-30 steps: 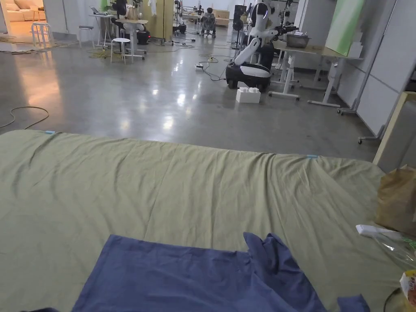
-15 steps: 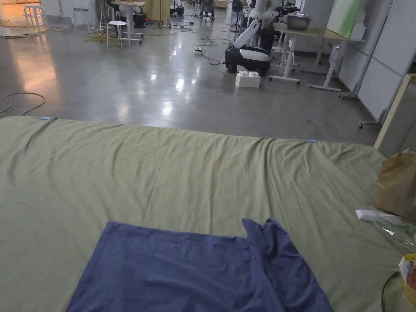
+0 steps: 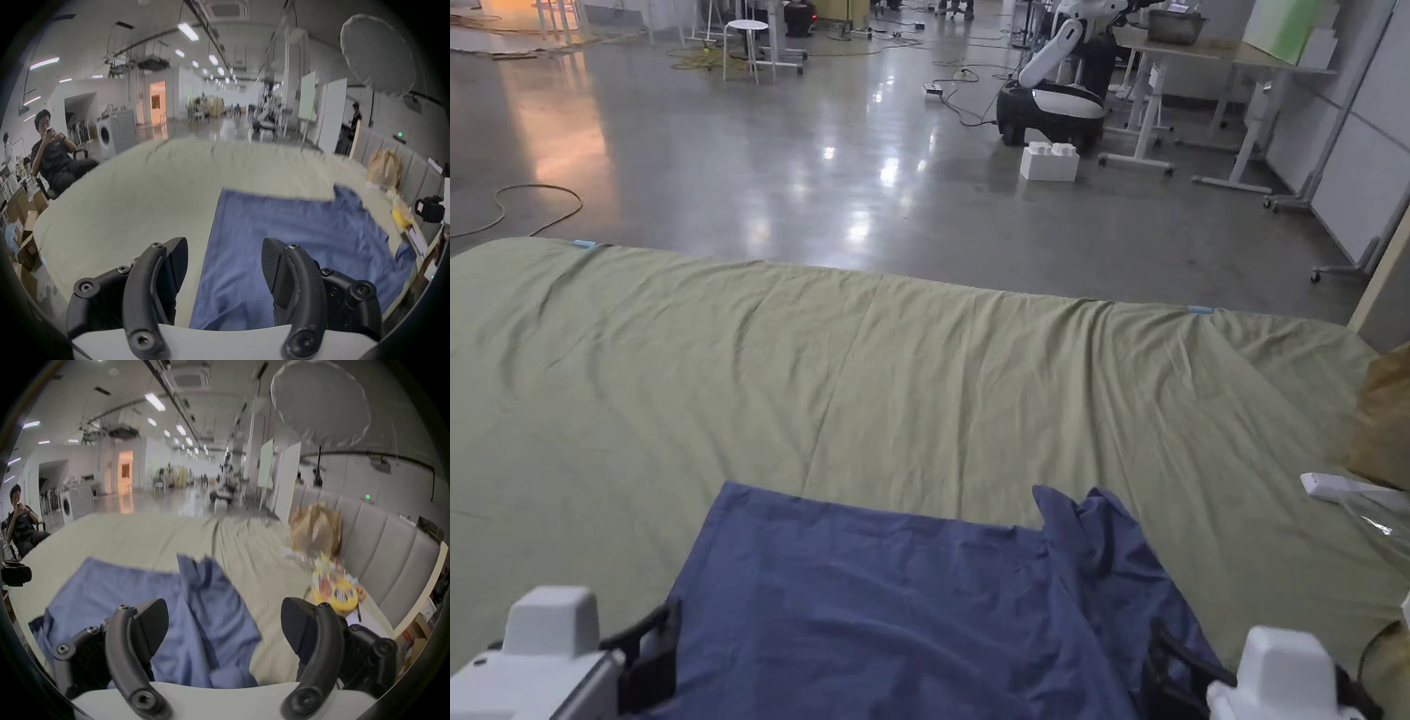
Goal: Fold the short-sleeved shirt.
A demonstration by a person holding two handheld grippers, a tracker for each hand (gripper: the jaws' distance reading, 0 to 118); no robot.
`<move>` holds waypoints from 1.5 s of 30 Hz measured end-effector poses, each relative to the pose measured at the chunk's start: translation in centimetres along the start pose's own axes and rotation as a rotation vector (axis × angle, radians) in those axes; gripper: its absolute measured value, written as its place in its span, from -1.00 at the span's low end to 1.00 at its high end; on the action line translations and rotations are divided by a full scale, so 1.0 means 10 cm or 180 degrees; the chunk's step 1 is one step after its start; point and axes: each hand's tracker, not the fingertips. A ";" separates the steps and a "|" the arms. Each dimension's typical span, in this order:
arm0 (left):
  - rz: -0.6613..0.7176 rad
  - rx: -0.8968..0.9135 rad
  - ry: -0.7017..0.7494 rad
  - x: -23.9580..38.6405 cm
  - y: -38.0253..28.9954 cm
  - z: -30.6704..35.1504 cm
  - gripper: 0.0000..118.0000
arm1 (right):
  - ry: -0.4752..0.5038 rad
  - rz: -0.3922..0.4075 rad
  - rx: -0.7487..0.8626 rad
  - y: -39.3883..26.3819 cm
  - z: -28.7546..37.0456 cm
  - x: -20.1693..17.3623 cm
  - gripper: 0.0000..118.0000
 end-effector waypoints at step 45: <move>0.0070 -0.1609 -0.0269 -0.22 0.50 -3.43 0.15 | 0.0486 -0.0001 -0.0024 -0.17 -0.86 -0.36 -0.95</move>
